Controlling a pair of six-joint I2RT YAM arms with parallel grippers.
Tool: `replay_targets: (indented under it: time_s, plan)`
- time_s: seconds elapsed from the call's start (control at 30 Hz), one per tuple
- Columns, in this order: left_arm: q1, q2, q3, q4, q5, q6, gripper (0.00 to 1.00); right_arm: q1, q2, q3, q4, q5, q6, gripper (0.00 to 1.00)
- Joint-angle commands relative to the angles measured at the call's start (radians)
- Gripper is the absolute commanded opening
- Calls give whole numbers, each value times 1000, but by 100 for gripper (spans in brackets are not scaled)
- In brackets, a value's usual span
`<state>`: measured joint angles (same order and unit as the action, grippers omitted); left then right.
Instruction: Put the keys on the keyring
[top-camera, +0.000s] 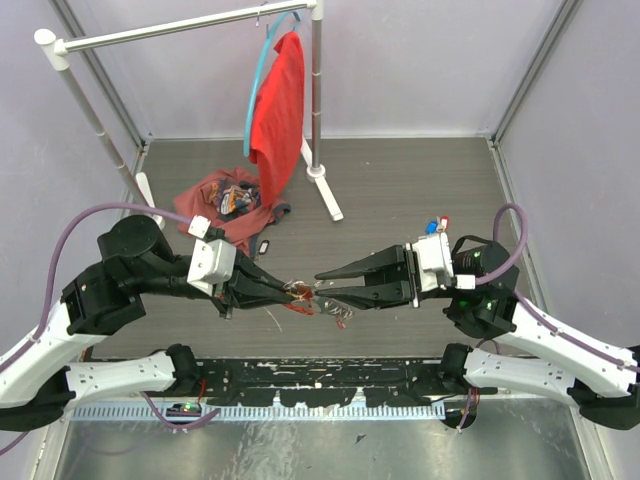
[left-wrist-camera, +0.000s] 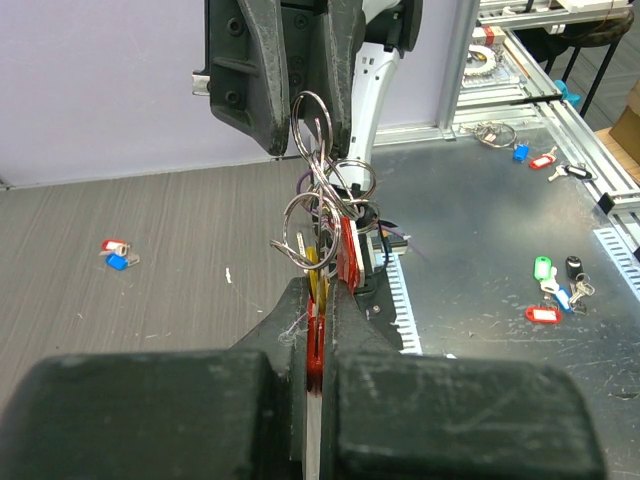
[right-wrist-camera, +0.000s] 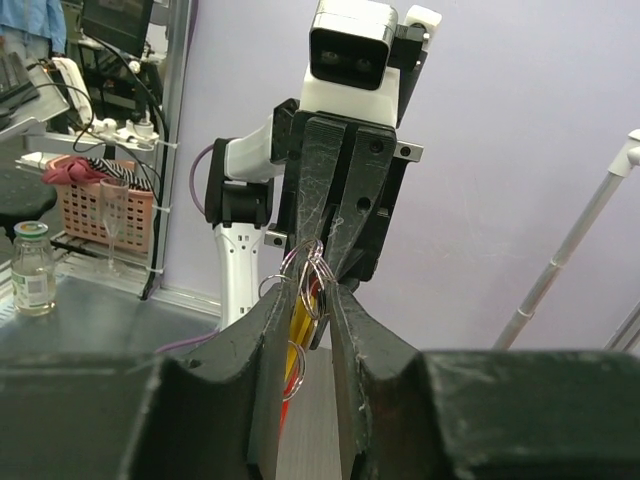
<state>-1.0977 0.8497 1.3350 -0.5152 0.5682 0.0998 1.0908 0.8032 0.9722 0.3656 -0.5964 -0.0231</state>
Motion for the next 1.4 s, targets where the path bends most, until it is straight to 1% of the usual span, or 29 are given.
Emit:
replay_targets:
  time_s: [0.0,0.2,0.53,0.9,0.97,1.2,1.37]
  plan:
    - [-4,-5,24,40,16,3,0,0,-23,39,18,4,6,28]
    - [-5,-6,26,38,13,3,0,0,-38,45,-4,11,-1,28]
    - [-5,-1,30,37,15,0,0,0,-26,49,-8,1,2,25]
    - [-4,5,29,37,15,4,0,0,-32,69,-56,0,-32,3]
    - [-4,7,28,35,14,3,0,0,-28,91,-98,1,-58,1]
    - [-4,7,40,6,-14,16,0,0,0,221,-374,0,-238,1]
    - [-4,1,46,-8,-28,24,0,0,22,297,-522,27,-315,1]
